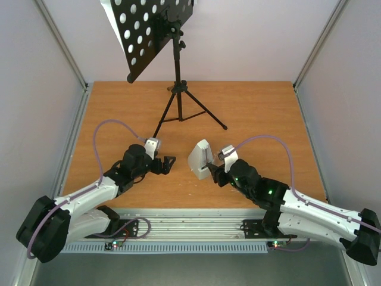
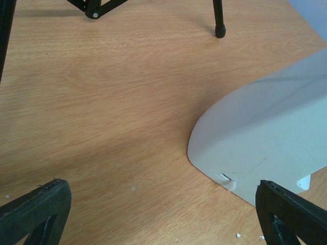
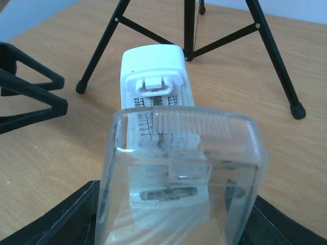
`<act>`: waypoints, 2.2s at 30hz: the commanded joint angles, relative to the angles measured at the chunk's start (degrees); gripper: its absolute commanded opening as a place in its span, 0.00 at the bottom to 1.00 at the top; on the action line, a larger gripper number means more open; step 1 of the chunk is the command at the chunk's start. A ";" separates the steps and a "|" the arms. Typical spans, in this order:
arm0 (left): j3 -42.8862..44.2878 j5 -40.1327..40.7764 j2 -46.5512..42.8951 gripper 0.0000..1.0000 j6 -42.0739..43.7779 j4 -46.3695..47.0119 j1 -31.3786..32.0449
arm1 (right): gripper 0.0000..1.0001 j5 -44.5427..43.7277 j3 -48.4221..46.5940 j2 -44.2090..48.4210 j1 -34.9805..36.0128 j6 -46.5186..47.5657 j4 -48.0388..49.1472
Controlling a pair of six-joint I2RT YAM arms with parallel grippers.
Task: Pack up the instrument practice props
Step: Close the cover of the metronome.
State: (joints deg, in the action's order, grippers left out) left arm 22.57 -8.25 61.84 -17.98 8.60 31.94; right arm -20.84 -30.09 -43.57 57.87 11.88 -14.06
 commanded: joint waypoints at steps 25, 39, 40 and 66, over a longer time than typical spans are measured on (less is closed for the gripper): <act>-0.95 1.78 0.59 0.99 3.15 5.39 -0.22 | 0.54 9.35 5.21 -16.77 -8.91 12.76 33.12; -0.95 1.66 1.06 0.99 3.44 5.63 -0.22 | 0.56 10.00 5.74 -19.51 -8.91 17.12 36.21; -0.88 1.64 1.16 0.99 3.42 5.64 -0.22 | 0.56 10.11 5.74 -19.79 -8.93 17.43 36.12; -0.86 1.48 1.44 0.99 3.67 5.82 -0.22 | 0.57 12.80 8.26 -22.62 -10.32 18.30 42.05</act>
State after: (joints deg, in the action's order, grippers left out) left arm 21.69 -7.07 63.05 -15.73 10.74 31.94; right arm -8.25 -23.07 -65.12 47.83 29.23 24.47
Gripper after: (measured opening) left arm 0.994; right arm 0.634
